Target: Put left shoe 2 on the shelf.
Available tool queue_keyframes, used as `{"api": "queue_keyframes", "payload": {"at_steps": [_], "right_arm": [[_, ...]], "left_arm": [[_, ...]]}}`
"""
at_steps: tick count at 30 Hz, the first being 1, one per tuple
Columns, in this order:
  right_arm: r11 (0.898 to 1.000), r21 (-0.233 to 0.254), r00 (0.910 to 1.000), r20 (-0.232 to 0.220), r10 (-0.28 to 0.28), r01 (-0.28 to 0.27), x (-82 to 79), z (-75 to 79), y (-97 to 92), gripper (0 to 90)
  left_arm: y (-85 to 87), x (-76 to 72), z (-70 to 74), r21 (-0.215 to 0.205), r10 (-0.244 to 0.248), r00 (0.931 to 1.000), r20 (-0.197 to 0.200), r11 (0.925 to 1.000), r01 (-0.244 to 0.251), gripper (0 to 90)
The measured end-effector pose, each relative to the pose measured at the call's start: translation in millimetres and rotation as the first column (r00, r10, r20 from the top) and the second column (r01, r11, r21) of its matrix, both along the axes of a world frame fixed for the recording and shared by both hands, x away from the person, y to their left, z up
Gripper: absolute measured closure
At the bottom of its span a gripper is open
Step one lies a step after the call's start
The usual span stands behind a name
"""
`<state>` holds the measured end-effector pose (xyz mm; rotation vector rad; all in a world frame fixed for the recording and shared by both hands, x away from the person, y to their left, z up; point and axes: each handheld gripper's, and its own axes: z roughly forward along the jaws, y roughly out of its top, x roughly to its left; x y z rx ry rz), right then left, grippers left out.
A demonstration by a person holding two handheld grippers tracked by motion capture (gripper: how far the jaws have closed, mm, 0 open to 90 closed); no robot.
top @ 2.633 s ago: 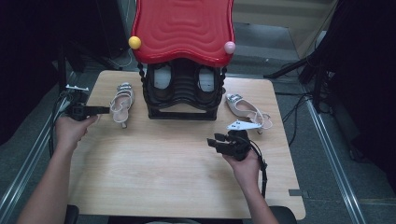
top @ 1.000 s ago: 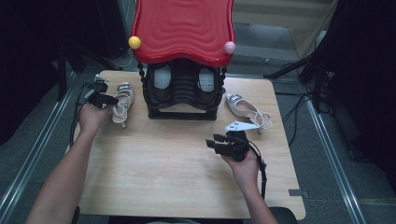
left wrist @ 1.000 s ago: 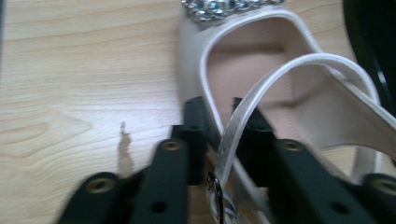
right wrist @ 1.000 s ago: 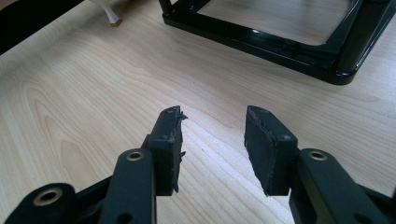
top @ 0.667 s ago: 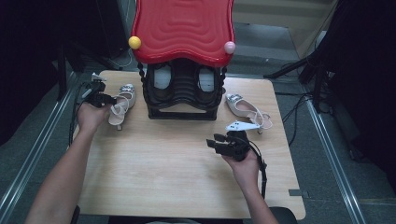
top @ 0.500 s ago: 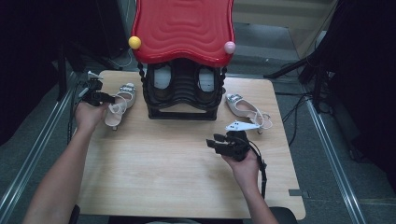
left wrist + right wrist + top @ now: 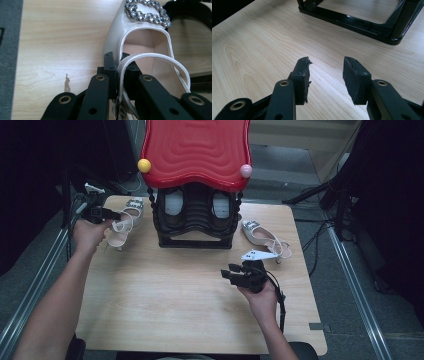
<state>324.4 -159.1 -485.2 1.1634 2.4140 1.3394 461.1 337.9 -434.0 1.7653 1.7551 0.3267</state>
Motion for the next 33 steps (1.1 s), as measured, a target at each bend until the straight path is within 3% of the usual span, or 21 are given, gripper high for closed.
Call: {"api": "queue_keyframes", "payload": {"at_steps": [6,17,31,33], "right_arm": [[1.0,0.005,1.0,0.0,-0.002,0.002,-0.4,0.8,-0.2,57.4],[1.0,0.003,1.0,-0.003,0.003,-0.003,-0.8,0.5,0.3,57.2],[1.0,0.005,1.0,-0.001,0.004,-0.004,-0.7,0.5,-0.2,57.2],[1.0,0.004,1.0,-0.002,0.003,-0.003,-0.6,0.4,-0.2,57.1]], "left_arm": [[-4.5,4.3,28.1,0.006,-0.016,0.9998,0.016,0.9999,0.016,84.8],[-7.4,5.8,79.2,-0.028,-0.036,0.9976,0.06,0.9989,0.038,84.7],[-13.1,5.2,141.4,-0.053,-0.03,0.9928,0.116,0.9979,0.037,84.6],[-14.7,3.7,150.7,-0.035,-0.046,0.9911,0.125,0.9981,0.051,84.5]]}}
